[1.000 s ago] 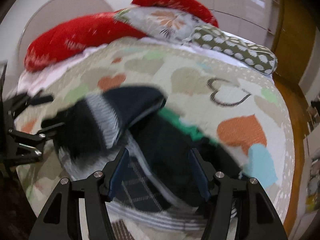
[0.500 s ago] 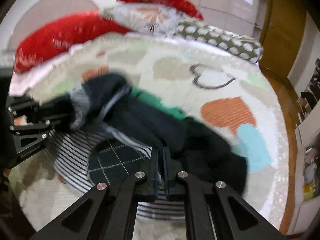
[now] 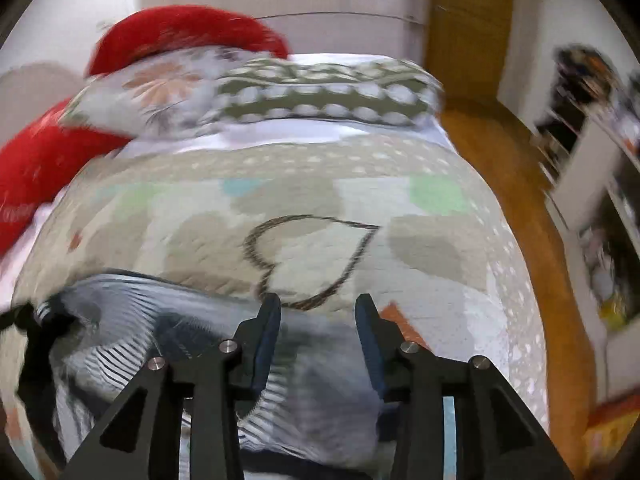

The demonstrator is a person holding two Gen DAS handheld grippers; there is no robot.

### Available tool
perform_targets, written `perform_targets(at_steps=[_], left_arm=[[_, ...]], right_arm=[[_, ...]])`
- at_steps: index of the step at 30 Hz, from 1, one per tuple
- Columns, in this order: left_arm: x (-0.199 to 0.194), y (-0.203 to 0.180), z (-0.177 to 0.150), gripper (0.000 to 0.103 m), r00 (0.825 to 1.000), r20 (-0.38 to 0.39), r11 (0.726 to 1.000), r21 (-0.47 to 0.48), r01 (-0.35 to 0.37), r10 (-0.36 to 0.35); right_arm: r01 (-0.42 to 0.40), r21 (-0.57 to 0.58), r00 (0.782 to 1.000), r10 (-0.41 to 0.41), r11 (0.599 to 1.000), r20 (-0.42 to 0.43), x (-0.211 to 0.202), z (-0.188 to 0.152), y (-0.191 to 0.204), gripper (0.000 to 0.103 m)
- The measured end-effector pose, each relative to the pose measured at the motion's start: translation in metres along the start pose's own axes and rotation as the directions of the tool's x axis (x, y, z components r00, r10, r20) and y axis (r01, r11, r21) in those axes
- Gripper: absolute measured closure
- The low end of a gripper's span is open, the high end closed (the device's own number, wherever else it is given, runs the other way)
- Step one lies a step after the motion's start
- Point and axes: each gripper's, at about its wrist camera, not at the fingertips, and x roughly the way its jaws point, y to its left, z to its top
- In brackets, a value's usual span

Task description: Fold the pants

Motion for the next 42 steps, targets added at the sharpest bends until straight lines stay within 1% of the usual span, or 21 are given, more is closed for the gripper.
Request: perform_targets(at_steps=[1, 3, 6, 10, 13, 14, 15, 17, 18, 19, 20, 21, 22, 23, 24, 25, 27, 32, 36, 40, 42], left_arm=[[-0.008, 0.003, -0.005, 0.06, 1.0, 0.012, 1.0, 0.008, 0.012, -0.012], [-0.027, 0.01, -0.021, 0.045, 0.999, 0.042, 0.999, 0.035, 0.024, -0.026], [-0.047, 0.022, -0.049, 0.031, 0.996, 0.045, 0.997, 0.031, 0.072, -0.074], [-0.043, 0.034, -0.084, 0.024, 0.995, -0.006, 0.995, 0.012, 0.103, -0.103], [-0.02, 0.033, -0.103, 0.024, 0.991, -0.078, 0.994, 0.003, 0.106, -0.105], [-0.012, 0.03, -0.108, 0.024, 0.987, -0.099, 0.992, -0.008, 0.123, -0.123], [-0.008, 0.024, -0.112, 0.023, 0.986, -0.102, 0.991, -0.009, 0.132, -0.132], [-0.004, 0.007, -0.115, 0.023, 0.994, -0.072, 0.996, 0.028, 0.088, -0.086], [0.0, -0.004, -0.115, 0.032, 0.996, -0.067, 0.996, 0.057, 0.068, -0.064], [0.002, -0.012, -0.116, 0.048, 0.997, -0.065, 0.996, 0.072, 0.053, -0.048], [0.005, -0.02, -0.116, 0.087, 0.998, -0.062, 0.997, 0.076, 0.007, -0.002], [0.005, -0.021, -0.116, 0.092, 0.998, -0.067, 0.998, 0.064, -0.001, 0.005], [0.001, -0.021, -0.117, 0.092, 0.997, -0.069, 0.999, 0.036, 0.022, -0.019], [-0.006, -0.02, -0.117, 0.092, 0.997, -0.065, 0.999, 0.017, 0.047, -0.045], [-0.017, -0.019, -0.119, 0.092, 0.998, -0.049, 0.999, 0.018, 0.047, -0.046], [-0.027, -0.019, -0.121, 0.092, 0.999, -0.029, 0.999, 0.025, 0.04, -0.039], [-0.045, -0.016, -0.126, 0.092, 0.999, -0.005, 0.998, 0.031, 0.045, -0.045], [-0.076, 0.005, -0.147, 0.092, 0.997, -0.001, 0.997, -0.021, 0.075, -0.075], [-0.085, 0.022, -0.169, 0.092, 0.996, -0.003, 0.993, -0.075, 0.092, -0.093], [-0.072, 0.035, -0.184, 0.087, 0.995, -0.05, 0.99, -0.119, 0.076, -0.082], [-0.072, 0.041, -0.19, 0.078, 0.996, -0.04, 0.99, -0.121, 0.077, -0.082]], right_arm=[[-0.016, 0.032, 1.0, 0.016, 0.999, 0.008, -0.002, -0.002, -0.007, 0.054], [-0.045, 0.061, 0.999, 0.044, 0.997, 0.032, -0.014, -0.013, -0.02, 0.04], [-0.086, 0.058, 0.995, 0.083, 0.995, 0.046, -0.037, -0.039, -0.039, 0.035], [-0.159, 0.078, 0.987, 0.159, 0.984, 0.017, -0.059, -0.09, -0.061, 0.031], [-0.159, 0.094, 0.987, 0.16, 0.983, -0.002, -0.062, -0.124, -0.067, 0.031], [-0.158, 0.1, 0.987, 0.16, 0.982, -0.01, -0.06, -0.133, -0.067, 0.031], [-0.16, 0.108, 0.986, 0.163, 0.981, -0.02, -0.057, -0.139, -0.067, 0.031], [-0.179, 0.143, 0.982, 0.186, 0.973, -0.034, -0.05, -0.153, -0.064, 0.031], [-0.183, 0.152, 0.981, 0.191, 0.971, -0.037, -0.047, -0.155, -0.062, 0.031], [-0.184, 0.158, 0.981, 0.192, 0.97, -0.039, -0.043, -0.159, -0.058, 0.031], [-0.164, 0.151, 0.985, 0.172, 0.975, -0.036, -0.038, -0.161, -0.052, 0.031], [-0.138, 0.137, 0.989, 0.144, 0.981, -0.034, -0.037, -0.165, -0.047, 0.044], [-0.102, 0.097, 0.994, 0.106, 0.99, -0.039, -0.036, -0.164, -0.04, 0.069], [-0.103, 0.088, 0.994, 0.106, 0.991, -0.037, -0.038, -0.164, -0.039, 0.08], [-0.143, 0.114, 0.988, 0.149, 0.983, -0.038, -0.041, -0.164, -0.041, 0.091], [-0.179, 0.145, 0.982, 0.186, 0.973, -0.04, -0.046, -0.164, -0.046, 0.091], [-0.202, 0.161, 0.977, 0.209, 0.966, -0.03, -0.057, -0.166, -0.05, 0.092], [-0.281, 0.214, 0.957, 0.29, 0.935, -0.011, -0.095, -0.187, -0.061, 0.092], [-0.339, 0.24, 0.936, 0.352, 0.909, -0.009, -0.119, -0.212, -0.064, 0.092], [-0.327, 0.199, 0.94, 0.339, 0.924, -0.03, -0.125, -0.238, -0.058, 0.091], [-0.256, 0.135, 0.965, 0.262, 0.957, -0.026, -0.126, -0.246, -0.052, 0.086]])
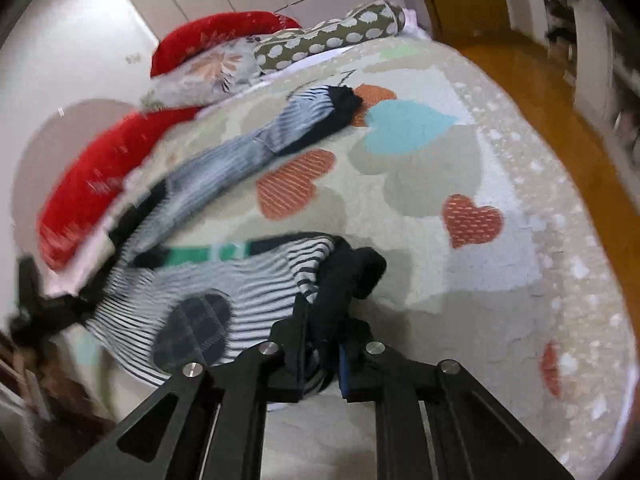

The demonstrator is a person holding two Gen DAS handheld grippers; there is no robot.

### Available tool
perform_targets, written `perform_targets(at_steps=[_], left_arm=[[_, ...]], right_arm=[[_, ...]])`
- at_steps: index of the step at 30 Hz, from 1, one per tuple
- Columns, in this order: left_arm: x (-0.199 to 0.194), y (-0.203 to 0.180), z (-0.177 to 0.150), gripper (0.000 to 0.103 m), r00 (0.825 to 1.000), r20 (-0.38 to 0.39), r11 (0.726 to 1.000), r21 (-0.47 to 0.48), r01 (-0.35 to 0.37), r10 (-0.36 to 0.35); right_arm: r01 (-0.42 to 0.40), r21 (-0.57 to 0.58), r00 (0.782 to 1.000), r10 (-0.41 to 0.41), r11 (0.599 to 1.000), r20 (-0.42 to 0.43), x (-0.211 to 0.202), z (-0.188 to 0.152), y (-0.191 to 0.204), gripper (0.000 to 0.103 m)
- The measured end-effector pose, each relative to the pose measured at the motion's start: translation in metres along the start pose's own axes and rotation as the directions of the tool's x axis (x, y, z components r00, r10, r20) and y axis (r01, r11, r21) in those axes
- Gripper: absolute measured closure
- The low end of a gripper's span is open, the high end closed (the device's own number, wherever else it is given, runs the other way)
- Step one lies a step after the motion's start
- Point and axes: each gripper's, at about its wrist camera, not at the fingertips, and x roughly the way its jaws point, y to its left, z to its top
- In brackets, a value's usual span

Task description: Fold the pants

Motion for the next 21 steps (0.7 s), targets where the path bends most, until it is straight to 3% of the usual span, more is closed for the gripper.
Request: perform_targets(at_steps=[2, 4, 7, 12, 15, 18, 19, 20, 21], left_arm=[[-0.006, 0.006, -0.006, 0.068, 0.999, 0.022, 1.0, 0.0, 0.023, -0.023], [-0.015, 0.014, -0.012, 0.06, 0.998, 0.059, 0.999, -0.014, 0.033, -0.032], [-0.03, 0.023, -0.024, 0.06, 0.993, 0.119, 0.999, -0.025, 0.027, -0.024], [-0.047, 0.029, -0.038, 0.059, 0.986, 0.167, 0.999, -0.028, 0.032, -0.027], [-0.054, 0.033, -0.042, 0.059, 0.983, 0.179, 0.999, -0.025, 0.032, -0.027], [-0.059, 0.037, -0.043, 0.059, 0.981, 0.193, 0.999, -0.037, 0.035, -0.028], [-0.06, 0.038, -0.043, 0.058, 0.98, 0.195, 0.998, -0.042, 0.038, -0.029], [-0.061, 0.039, -0.043, 0.058, 0.98, 0.198, 0.998, -0.046, 0.039, -0.029], [-0.061, 0.039, -0.043, 0.058, 0.979, 0.201, 0.998, -0.046, 0.038, -0.028]], right_arm=[[0.016, -0.02, 1.0, -0.015, 1.0, 0.025, -0.007, 0.001, -0.001, 0.069], [0.005, -0.014, 0.998, -0.004, 1.0, 0.066, -0.018, 0.01, -0.003, 0.043], [0.04, -0.007, 0.992, -0.039, 0.999, 0.117, -0.024, 0.041, -0.002, 0.042], [0.068, 0.044, 0.997, -0.07, 0.997, 0.04, 0.035, 0.116, -0.005, 0.042], [0.066, 0.179, 0.998, -0.063, 0.982, -0.024, 0.088, 0.158, -0.023, 0.042], [0.069, 0.311, 0.998, -0.063, 0.948, -0.028, 0.123, 0.175, -0.033, 0.042], [0.066, 0.329, 0.998, -0.057, 0.942, -0.035, 0.129, 0.177, -0.034, 0.05], [0.051, 0.349, 0.998, -0.039, 0.936, -0.042, 0.136, 0.179, -0.034, 0.066], [0.02, 0.364, 0.999, -0.006, 0.931, -0.04, 0.138, 0.179, -0.032, 0.088]])
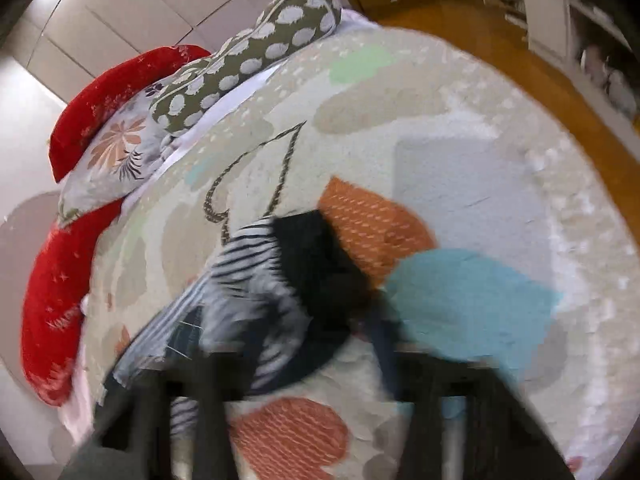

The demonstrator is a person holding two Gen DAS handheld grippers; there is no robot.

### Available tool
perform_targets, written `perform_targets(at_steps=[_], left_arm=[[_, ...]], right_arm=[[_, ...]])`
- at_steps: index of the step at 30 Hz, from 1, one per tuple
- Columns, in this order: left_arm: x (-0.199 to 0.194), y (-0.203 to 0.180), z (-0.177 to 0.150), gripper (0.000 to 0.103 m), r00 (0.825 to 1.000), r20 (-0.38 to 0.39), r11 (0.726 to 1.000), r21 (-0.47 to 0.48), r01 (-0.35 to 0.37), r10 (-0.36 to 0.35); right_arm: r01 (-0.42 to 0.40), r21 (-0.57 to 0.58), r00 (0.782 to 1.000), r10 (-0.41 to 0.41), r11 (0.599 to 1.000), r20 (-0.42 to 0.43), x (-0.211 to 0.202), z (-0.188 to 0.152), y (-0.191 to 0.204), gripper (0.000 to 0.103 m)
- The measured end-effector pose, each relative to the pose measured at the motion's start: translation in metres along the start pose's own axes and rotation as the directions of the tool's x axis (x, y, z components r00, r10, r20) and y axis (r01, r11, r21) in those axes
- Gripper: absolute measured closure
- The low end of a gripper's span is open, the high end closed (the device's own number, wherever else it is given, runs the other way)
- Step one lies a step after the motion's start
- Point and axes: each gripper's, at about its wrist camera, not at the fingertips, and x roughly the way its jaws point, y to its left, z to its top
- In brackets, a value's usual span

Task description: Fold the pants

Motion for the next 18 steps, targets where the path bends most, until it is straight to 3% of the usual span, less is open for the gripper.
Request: perform_targets(at_steps=[5, 11, 14, 16, 18], left_arm=[[-0.001, -0.007, -0.004, 0.058, 1.0, -0.004, 1.0, 0.009, 0.023, -0.023], [-0.01, -0.022, -0.012, 0.058, 0.999, -0.013, 0.998, 0.041, 0.041, -0.04], [-0.022, -0.03, -0.016, 0.058, 0.999, -0.007, 0.997, 0.058, 0.043, -0.043], [-0.03, -0.036, -0.018, 0.052, 0.999, 0.002, 0.997, 0.072, 0.034, -0.034], [-0.037, -0.038, -0.019, 0.044, 0.999, 0.023, 0.996, 0.083, 0.02, -0.022]], right_arm=[[-0.005, -0.07, 0.998, 0.009, 0.998, 0.054, -0.041, -0.022, 0.008, 0.089], [-0.022, -0.052, 0.997, 0.025, 0.998, 0.07, -0.09, -0.054, -0.026, 0.089], [0.026, -0.067, 0.998, -0.022, 0.997, 0.062, -0.085, -0.066, -0.044, 0.085], [0.116, -0.121, 0.992, -0.109, 0.986, 0.066, -0.082, -0.073, -0.048, 0.072], [0.2, -0.158, 0.973, -0.176, 0.967, 0.152, -0.099, -0.084, -0.05, 0.067]])
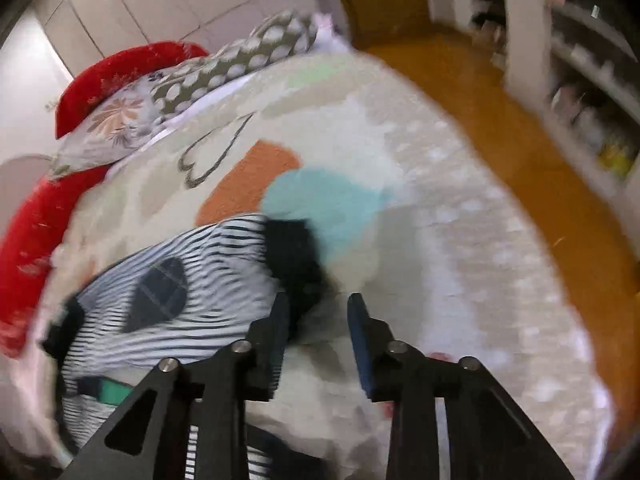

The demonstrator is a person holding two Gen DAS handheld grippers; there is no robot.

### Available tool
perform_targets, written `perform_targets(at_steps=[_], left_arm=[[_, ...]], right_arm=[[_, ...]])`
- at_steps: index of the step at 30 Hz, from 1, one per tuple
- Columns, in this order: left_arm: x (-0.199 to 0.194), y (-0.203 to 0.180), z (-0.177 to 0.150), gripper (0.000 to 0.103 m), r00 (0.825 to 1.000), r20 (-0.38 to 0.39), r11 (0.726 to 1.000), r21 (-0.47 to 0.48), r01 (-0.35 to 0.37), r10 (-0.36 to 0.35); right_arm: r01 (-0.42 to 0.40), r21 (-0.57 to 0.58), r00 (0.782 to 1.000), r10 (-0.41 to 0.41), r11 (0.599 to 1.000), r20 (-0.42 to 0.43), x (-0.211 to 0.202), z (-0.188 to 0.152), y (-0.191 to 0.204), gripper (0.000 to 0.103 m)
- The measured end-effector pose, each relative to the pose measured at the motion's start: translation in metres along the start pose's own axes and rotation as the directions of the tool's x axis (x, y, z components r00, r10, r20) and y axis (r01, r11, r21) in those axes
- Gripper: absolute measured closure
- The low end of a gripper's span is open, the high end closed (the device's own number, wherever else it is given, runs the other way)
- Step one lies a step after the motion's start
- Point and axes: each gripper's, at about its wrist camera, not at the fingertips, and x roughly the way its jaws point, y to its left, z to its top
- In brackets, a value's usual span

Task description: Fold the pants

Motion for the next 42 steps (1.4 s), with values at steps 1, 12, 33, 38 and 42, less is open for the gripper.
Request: perform_targets(at_steps=[1, 12, 33, 38, 42], left_arm=[[-0.001, -0.001, 0.0, 0.044, 1.0, 0.003, 1.0, 0.006, -0.008, 0.008], [0.012, -0.048, -0.017, 0.044, 0.997, -0.075, 0.996, 0.089, 0.028, -0.021], [0.015, -0.054, -0.008, 0.044, 0.995, -0.101, 0.999, 0.051, 0.004, 0.001], [0.032, -0.072, 0.024, 0.039, 0.993, -0.115, 0.994, 0.108, 0.016, -0.003], [0.079, -0.084, 0.062, 0.038, 0.991, -0.127, 0.987, 0.161, -0.021, 0.042]], right_arm=[[0.0, -0.006, 1.0, 0.001, 1.0, 0.022, -0.008, -0.002, -0.002, 0.064], [-0.349, -0.039, 0.934, 0.344, 0.936, -0.098, -0.028, -0.024, 0.047, 0.064], [0.083, -0.054, 0.996, -0.082, 0.995, 0.022, -0.059, -0.084, -0.034, 0.098], [0.009, 0.043, 0.998, -0.011, 0.999, 0.06, -0.087, -0.079, -0.056, 0.097], [-0.022, 0.029, 0.998, 0.02, 0.999, 0.051, -0.089, -0.082, -0.051, 0.095]])
